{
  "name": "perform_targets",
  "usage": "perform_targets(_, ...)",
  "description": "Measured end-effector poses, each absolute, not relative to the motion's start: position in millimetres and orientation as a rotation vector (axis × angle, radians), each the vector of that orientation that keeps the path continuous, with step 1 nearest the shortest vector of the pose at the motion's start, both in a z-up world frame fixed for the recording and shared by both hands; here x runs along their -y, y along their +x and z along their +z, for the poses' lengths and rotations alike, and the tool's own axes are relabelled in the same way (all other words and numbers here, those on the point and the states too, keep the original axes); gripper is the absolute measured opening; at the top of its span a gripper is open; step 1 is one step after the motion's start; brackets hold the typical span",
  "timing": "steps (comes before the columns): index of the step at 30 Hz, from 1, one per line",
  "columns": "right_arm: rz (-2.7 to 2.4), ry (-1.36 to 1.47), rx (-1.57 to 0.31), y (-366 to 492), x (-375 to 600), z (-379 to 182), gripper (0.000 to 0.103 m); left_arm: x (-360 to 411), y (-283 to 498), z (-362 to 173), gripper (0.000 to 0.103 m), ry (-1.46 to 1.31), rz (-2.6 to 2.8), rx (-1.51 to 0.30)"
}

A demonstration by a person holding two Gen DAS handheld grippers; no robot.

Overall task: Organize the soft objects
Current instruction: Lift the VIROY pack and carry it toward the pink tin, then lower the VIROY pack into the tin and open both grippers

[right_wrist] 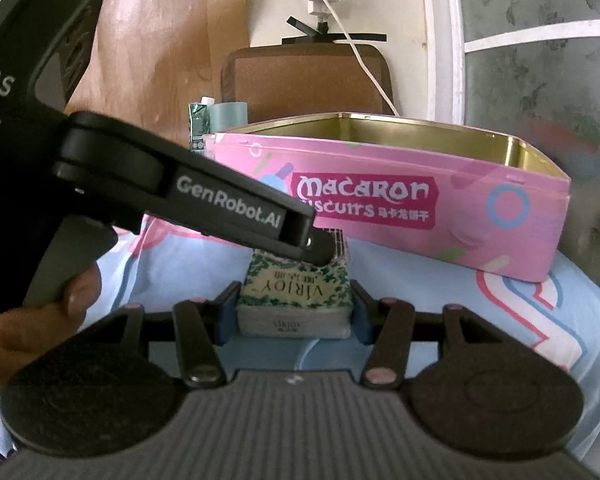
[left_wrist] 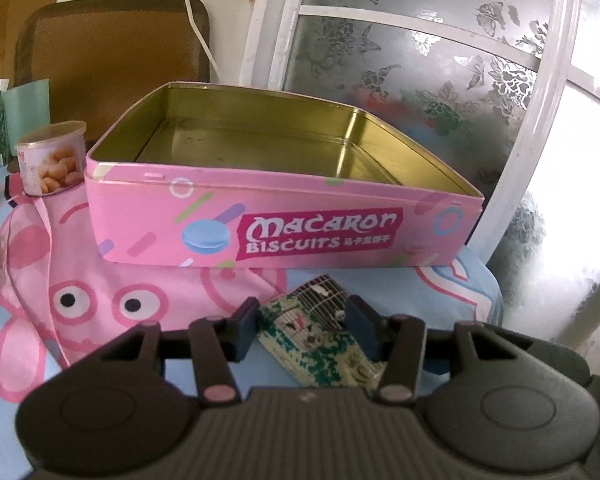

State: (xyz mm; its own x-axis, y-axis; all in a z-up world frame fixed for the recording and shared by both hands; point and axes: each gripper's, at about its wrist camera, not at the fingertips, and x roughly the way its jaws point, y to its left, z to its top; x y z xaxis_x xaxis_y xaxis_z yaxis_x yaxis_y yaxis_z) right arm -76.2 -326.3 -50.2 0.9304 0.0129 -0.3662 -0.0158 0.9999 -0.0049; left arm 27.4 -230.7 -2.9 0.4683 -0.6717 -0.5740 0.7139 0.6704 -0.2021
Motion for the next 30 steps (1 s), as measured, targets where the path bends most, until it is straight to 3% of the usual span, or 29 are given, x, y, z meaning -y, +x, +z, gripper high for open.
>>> perform_targets(14, -0.017, 0.001, -0.350, -80.5, 322.4, -52.7, 0.059, 225.9, 25.7, -1.8, 0.053, 0.055, -0.838, -0.687)
perform_targets(18, -0.023, 0.000, -0.347, -80.7, 322.2, -53.2, 0.060, 223.6, 24.4, -2.7, 0.063, 0.056, -0.827, -0.686)
perform_targets(21, -0.037, -0.002, -0.339, -80.9, 322.2, -54.7, 0.064, 219.9, 22.1, -3.9, 0.065, 0.055, -0.830, -0.678)
perform_targets(23, -0.026, -0.005, -0.334, -81.4, 322.7, -55.2, 0.056, 215.1, 18.6, -6.1, 0.062, 0.053, -0.842, -0.662)
perform_targets(25, -0.006, -0.016, -0.335, -82.5, 320.1, -53.3, 0.055, 208.1, 14.7, -6.9, 0.051, 0.038, -0.864, -0.651)
perform_targets(30, 0.017, -0.005, -0.267, -86.4, 318.1, -43.2, 0.055, 198.6, 7.0, 12.4, 0.049, 0.018, -0.856, -0.559)
